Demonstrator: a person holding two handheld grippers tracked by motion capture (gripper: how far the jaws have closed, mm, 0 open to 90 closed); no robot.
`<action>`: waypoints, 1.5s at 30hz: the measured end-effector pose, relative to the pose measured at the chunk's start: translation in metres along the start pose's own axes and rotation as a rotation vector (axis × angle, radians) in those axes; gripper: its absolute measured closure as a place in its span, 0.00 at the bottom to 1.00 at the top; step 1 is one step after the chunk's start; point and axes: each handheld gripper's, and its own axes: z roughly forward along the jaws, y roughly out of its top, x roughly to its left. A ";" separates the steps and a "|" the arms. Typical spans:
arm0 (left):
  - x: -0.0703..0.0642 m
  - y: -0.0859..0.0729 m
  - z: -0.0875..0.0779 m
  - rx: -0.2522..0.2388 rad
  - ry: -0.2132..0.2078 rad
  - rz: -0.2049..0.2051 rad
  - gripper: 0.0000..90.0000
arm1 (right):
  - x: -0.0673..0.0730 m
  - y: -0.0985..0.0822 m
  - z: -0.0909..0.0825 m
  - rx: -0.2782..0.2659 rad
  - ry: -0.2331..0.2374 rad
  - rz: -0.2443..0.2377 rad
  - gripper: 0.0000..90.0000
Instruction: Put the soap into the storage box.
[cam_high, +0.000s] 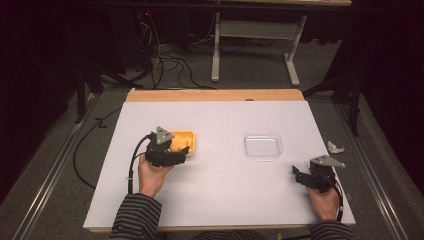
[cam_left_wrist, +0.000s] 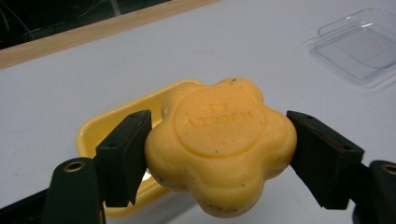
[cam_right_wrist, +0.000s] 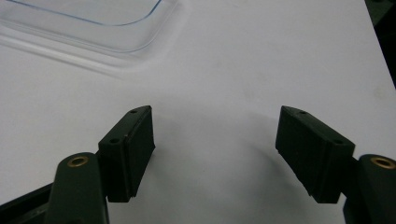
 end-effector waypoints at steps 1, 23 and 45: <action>0.000 0.002 0.003 -0.002 0.007 -0.017 0.29 | 0.000 0.000 0.000 0.000 0.000 0.000 0.31; 0.015 -0.002 0.065 -0.057 0.141 -0.031 0.29 | 0.001 0.000 0.000 -0.002 0.001 -0.012 0.31; 0.025 -0.016 0.082 -0.038 0.196 0.013 0.28 | 0.001 0.000 0.000 -0.004 0.003 -0.014 0.32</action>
